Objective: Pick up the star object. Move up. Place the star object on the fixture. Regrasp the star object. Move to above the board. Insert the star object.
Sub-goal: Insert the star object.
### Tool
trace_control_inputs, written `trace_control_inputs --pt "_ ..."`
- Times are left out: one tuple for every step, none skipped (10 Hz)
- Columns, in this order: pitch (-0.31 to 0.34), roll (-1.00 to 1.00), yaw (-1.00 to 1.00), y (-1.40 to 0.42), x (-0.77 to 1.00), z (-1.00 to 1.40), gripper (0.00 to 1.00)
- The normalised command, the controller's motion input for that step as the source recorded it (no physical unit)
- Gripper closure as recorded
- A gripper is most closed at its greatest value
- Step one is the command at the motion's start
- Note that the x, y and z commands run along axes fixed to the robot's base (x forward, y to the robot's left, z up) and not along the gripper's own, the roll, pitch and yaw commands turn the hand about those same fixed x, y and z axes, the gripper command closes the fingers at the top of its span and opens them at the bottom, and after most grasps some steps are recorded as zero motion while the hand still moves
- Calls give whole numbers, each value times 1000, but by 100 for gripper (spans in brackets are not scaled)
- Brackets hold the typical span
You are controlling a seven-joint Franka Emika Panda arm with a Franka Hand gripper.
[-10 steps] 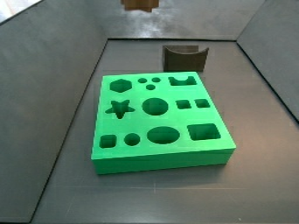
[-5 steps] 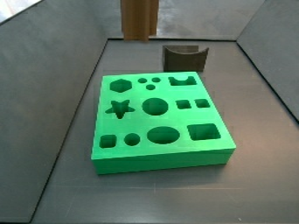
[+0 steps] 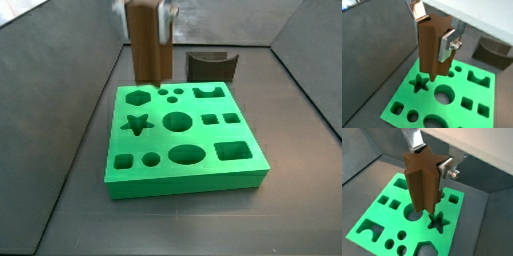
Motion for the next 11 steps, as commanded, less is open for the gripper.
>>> trace_control_inputs --pt "-184 1 -466 -37 -177 -586 100" --pt "-149 14 -294 0 -106 -460 100" --pt "-77 -11 -46 0 0 -77 100" --pt "-76 0 -63 0 0 -200 100" --pt "-67 37 -114 0 0 -374 100" --pt "-46 96 -154 0 0 -471 100" --pt "-24 93 -191 0 0 -531 100" --pt "-9 139 -240 0 0 -571 100" --pt "0 159 -274 0 0 -571 100" --pt "0 141 -283 0 0 -517 100" --pt "-43 -109 -106 31 0 -37 100"
